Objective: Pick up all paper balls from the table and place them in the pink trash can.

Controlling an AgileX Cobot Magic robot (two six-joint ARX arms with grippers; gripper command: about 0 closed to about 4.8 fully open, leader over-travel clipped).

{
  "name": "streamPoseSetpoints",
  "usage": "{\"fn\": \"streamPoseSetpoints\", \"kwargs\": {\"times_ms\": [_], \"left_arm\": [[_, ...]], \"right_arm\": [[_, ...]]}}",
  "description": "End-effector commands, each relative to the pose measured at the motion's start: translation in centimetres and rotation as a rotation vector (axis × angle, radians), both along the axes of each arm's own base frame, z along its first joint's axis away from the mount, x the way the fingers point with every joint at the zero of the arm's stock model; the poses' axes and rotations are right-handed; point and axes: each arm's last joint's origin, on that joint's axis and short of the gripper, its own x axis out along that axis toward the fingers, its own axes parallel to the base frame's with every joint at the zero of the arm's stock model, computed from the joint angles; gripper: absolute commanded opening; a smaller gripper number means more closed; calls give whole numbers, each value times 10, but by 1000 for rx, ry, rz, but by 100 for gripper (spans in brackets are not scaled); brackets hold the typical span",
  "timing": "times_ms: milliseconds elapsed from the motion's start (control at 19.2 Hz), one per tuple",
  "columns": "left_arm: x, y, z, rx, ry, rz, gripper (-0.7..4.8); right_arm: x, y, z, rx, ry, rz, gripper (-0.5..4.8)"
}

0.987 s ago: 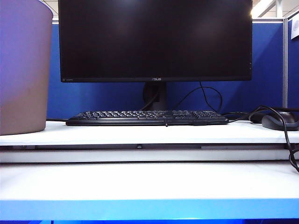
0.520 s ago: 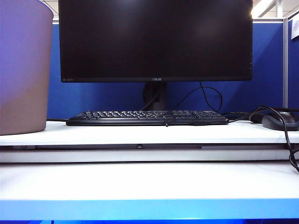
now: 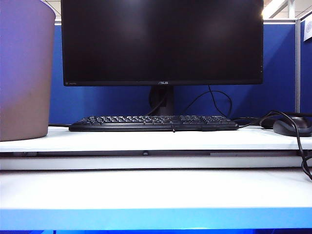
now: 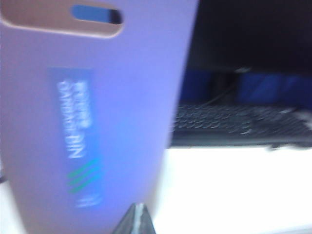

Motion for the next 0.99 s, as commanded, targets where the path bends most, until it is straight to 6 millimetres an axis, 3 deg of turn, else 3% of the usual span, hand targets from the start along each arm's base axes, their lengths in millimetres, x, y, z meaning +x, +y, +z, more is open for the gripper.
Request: {"fn": "streamPoseSetpoints", "kwargs": {"times_ms": [52,260,987], "left_arm": [[6,1,-24,49,61,49,-5],[11,1,-40,43,76,52,-5],[10,0,-40,60,67,94,-5]], "right_arm": [[-1,0,4,1,-25,3,-5],[-1,0,4,1,-25,3,-5],[-1,0,4,1,-25,3,-5]]}}
